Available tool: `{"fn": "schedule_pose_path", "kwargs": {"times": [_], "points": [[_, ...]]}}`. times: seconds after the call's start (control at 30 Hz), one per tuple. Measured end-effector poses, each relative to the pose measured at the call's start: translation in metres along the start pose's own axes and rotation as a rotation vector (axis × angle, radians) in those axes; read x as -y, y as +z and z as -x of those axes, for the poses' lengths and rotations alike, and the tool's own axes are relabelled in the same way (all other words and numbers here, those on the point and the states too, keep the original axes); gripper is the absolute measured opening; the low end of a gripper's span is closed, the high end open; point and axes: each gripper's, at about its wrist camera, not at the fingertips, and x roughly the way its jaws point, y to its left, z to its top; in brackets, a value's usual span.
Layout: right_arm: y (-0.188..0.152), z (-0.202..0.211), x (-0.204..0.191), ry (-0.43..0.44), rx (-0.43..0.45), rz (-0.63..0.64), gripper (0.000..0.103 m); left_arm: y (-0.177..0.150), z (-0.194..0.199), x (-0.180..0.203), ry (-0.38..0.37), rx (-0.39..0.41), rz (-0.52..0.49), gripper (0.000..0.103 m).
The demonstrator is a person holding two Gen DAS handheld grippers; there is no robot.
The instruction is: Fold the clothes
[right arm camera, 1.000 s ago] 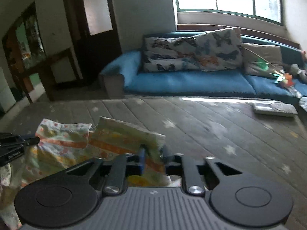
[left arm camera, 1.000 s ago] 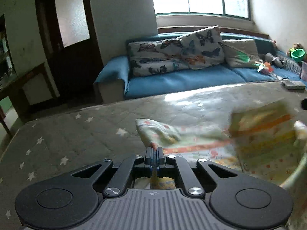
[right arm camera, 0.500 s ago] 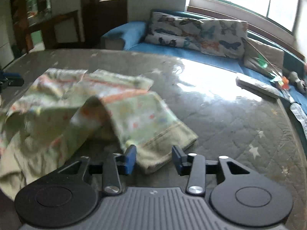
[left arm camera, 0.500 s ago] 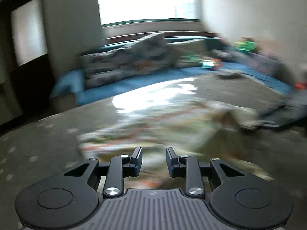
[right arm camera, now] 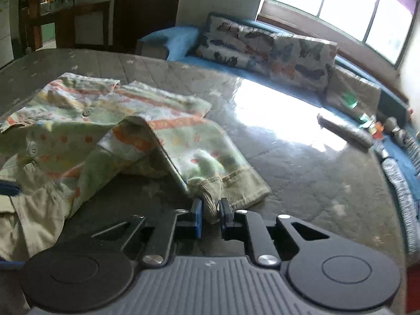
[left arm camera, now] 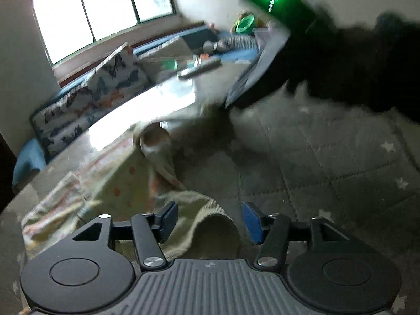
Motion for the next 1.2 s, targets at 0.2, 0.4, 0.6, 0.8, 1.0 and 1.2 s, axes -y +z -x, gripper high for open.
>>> {"fn": "schedule_pose_path", "kwargs": {"times": [0.2,0.4,0.6,0.8,1.0,1.2], "points": [[0.000,0.043,0.007,-0.108,0.071,0.056,0.011,-0.004,-0.003,-0.009,-0.025,-0.035,0.043,0.009],[-0.005,0.077,0.016,-0.215,0.119,0.110,0.010,-0.015,0.064,-0.020,-0.142,0.062,0.050,0.007],[-0.018,0.095,0.021,-0.301,0.117,0.112,0.010,-0.035,0.123,-0.021,-0.212,0.110,-0.016,0.007],[-0.047,0.099,0.024,-0.391,0.027,0.105,0.011,-0.058,0.122,-0.009,-0.272,0.067,-0.039,0.013],[-0.056,0.109,0.016,-0.381,0.018,0.077,0.020,-0.063,0.129,-0.020,-0.330,0.102,0.003,0.033],[-0.051,0.103,-0.003,-0.107,0.053,-0.033,0.023,-0.087,0.135,-0.064,-0.197,0.122,0.172,0.034]]}}
